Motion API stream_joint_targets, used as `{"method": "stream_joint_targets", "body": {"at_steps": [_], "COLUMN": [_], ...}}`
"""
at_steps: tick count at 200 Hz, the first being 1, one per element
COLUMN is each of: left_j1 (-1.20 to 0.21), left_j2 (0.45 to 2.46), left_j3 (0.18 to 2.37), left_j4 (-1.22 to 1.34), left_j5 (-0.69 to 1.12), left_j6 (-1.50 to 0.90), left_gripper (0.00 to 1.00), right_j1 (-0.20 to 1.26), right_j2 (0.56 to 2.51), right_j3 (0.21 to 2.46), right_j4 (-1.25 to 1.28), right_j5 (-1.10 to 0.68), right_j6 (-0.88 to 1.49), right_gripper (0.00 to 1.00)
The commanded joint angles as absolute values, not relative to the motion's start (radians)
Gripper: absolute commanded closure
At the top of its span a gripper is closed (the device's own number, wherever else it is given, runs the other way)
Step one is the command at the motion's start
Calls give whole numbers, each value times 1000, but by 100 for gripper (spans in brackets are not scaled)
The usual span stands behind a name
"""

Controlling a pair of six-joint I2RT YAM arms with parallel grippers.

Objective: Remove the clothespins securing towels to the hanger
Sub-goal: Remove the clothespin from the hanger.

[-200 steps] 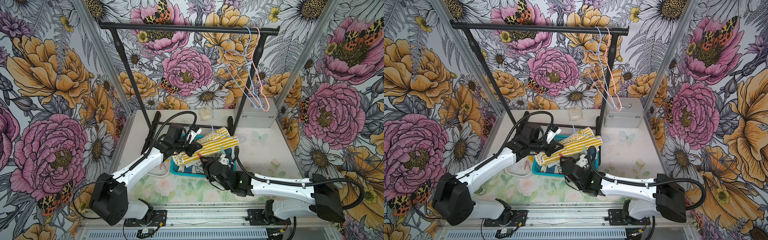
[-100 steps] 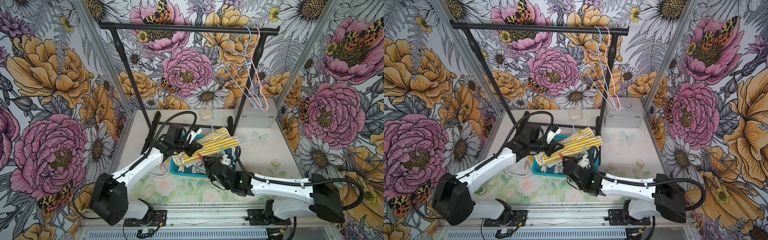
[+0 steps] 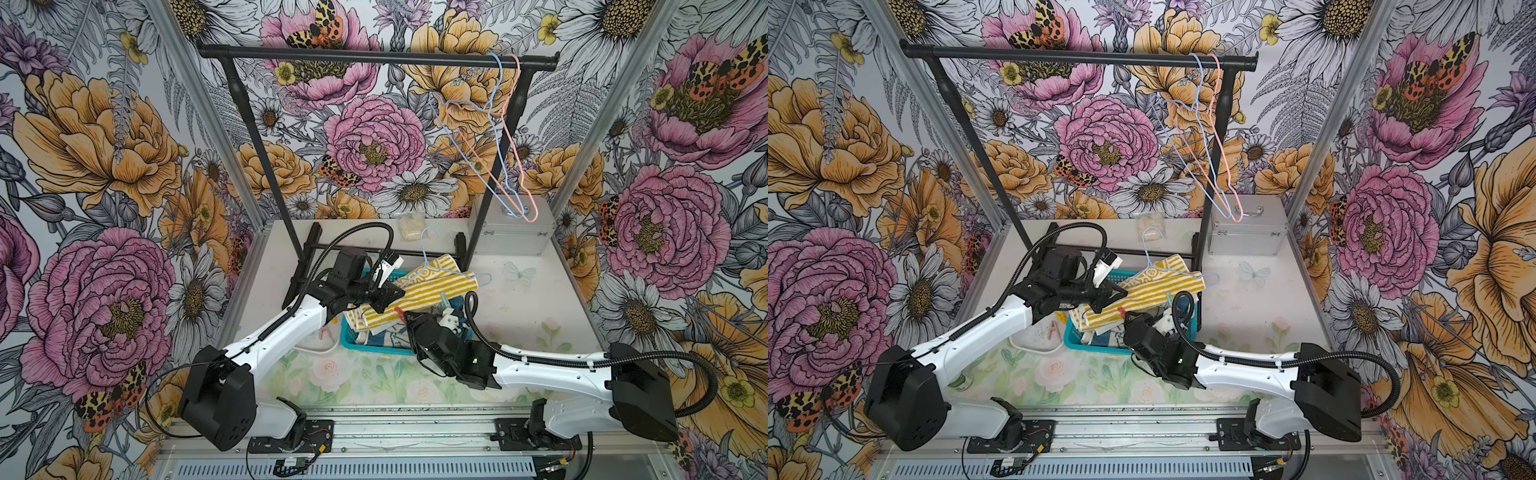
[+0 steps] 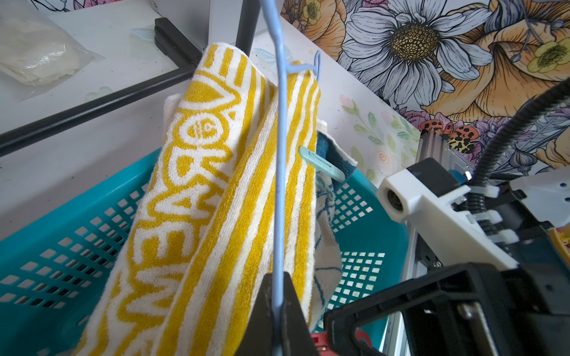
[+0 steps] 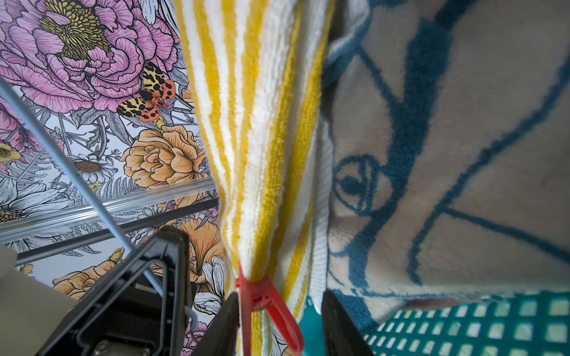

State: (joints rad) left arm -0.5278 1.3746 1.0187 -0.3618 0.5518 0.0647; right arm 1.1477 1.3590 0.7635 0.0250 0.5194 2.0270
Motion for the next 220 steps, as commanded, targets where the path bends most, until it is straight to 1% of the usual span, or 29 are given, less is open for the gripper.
{"method": "stream_joint_targets", "body": {"at_steps": [1, 25, 75, 109, 135, 150, 160, 192, 220], "left_j1": [-526, -525, -525, -525, -522, -523, -523, -519, -520], "left_j2": [1363, 1365, 1366, 1371, 1376, 1378, 1378, 1382, 1391], "left_j3": [1015, 1017, 1016, 1020, 1021, 1023, 1022, 1021, 1024], "left_j4": [-337, -337, -337, -337, -337, -337, -337, -337, -337], "left_j5": [583, 585, 587, 587, 584, 584, 583, 580, 576], "left_j6": [61, 62, 66, 66, 66, 66, 66, 65, 62], "left_gripper": [100, 100, 100, 100, 100, 100, 100, 100, 100], "right_j1": [1142, 1141, 1142, 1145, 1150, 1149, 1150, 1157, 1161], "right_j2": [1382, 1394, 1385, 1371, 1353, 1334, 1318, 1254, 1206], "right_j3": [803, 811, 808, 825, 832, 823, 819, 815, 814], "right_j4": [56, 64, 66, 13, -26, -40, -57, -144, -221], "right_j5": [535, 540, 565, 568, 572, 575, 578, 581, 549], "right_j6": [2029, 2032, 2031, 2018, 1988, 1973, 1961, 1898, 1853], "right_gripper": [58, 62, 81, 84, 90, 95, 100, 100, 100]}}
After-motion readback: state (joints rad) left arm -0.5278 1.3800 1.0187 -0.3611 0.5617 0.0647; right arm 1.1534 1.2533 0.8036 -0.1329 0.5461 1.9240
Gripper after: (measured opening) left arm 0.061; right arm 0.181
